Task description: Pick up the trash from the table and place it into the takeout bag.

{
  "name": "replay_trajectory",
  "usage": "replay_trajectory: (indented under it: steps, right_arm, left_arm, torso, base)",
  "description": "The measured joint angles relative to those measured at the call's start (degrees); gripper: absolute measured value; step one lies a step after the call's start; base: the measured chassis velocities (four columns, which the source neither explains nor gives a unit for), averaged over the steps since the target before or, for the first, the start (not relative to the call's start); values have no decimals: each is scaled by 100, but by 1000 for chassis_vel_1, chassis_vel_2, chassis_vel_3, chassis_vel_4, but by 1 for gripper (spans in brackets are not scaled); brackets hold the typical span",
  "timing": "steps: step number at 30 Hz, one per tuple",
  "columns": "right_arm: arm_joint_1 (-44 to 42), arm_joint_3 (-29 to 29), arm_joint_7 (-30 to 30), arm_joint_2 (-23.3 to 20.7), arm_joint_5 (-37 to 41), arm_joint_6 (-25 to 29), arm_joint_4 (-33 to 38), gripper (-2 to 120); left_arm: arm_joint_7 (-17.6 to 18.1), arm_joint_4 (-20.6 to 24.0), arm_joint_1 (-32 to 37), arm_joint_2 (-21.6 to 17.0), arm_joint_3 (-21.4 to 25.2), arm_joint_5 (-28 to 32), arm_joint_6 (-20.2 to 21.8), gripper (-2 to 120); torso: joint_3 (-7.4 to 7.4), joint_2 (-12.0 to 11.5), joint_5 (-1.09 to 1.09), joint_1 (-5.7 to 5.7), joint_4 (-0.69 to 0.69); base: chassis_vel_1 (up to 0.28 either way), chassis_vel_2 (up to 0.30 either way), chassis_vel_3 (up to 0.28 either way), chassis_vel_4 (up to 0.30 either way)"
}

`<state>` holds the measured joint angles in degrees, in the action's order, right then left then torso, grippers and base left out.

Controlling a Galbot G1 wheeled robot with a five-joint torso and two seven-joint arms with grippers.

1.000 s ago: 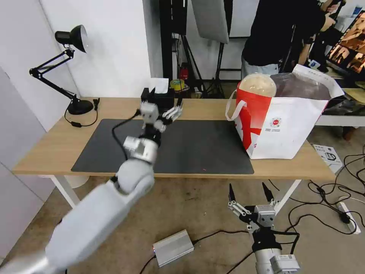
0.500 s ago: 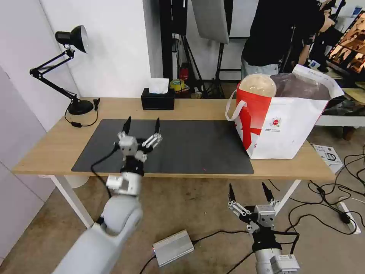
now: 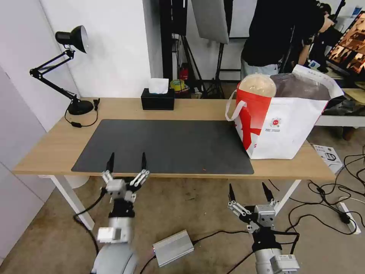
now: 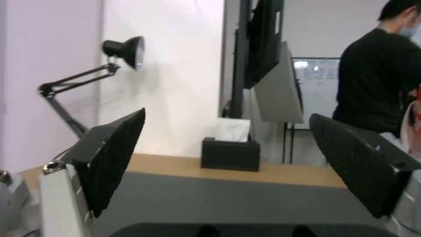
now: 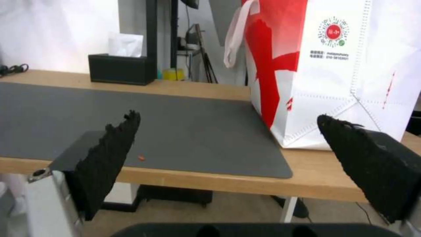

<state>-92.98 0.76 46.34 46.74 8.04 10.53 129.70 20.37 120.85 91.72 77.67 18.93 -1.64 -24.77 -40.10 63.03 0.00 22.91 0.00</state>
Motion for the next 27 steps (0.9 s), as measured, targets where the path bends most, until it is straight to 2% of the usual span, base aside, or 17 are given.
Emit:
replay_trajectory:
  steps: [5,15,27]
  right_arm:
    - [0,0,0,0,0,0,0,100]
    - [0,0,0,0,0,0,0,100]
    - [0,0,0,0,0,0,0,100]
  left_arm:
    - [5,-53,365,260,112,-194,-296,100]
    - [77,-430,523,602,-10,-513,-456,100]
    - [134,-543,643,688,-51,-596,-474,100]
  torso:
    - [0,0,0,0,0]
    - [0,0,0,1,0]
    - [-1,-1,0,0,0]
  base:
    - [0,0,0,0]
    - [0,0,0,0]
    - [0,0,0,0]
